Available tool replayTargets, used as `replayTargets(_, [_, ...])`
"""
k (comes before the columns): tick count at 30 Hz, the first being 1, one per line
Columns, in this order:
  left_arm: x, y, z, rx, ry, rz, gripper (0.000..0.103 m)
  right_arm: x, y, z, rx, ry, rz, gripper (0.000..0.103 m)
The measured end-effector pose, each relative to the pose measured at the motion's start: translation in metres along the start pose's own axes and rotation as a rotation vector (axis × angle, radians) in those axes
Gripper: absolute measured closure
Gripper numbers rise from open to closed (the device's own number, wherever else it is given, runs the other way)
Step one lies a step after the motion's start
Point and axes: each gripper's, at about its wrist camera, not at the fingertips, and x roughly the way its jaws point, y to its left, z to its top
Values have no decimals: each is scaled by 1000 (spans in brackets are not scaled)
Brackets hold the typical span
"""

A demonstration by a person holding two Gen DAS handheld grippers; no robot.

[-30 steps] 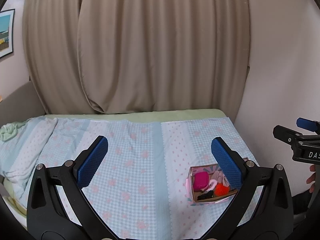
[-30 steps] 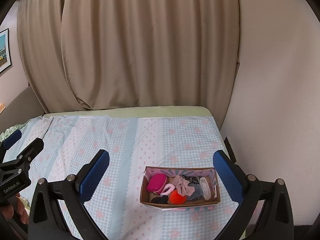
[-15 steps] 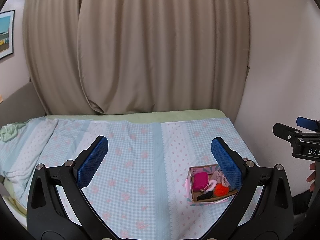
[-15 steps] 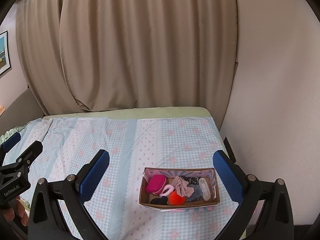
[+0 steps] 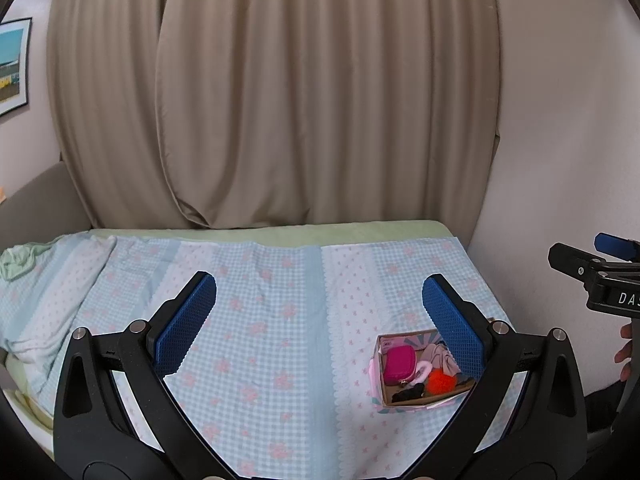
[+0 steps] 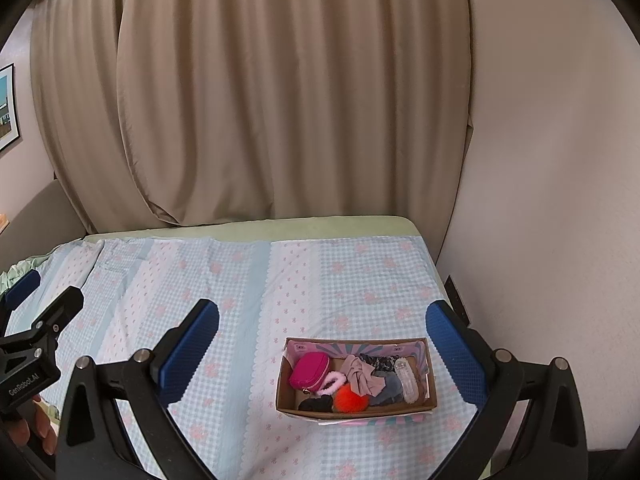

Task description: Organize soft objects

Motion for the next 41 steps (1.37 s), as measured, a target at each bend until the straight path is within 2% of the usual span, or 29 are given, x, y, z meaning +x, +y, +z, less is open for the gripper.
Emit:
replayTargets(24, [0, -5, 2, 22, -27, 23, 0, 6, 3, 4, -11, -2, -7, 0])
replayTargets(34, [11, 5, 1, -6, -12, 49, 0, 15, 12, 4, -10, 21, -7, 0])
replayTargets(41, [29, 15, -2, -22, 21, 61, 0, 37, 16, 0, 7, 62, -6, 0])
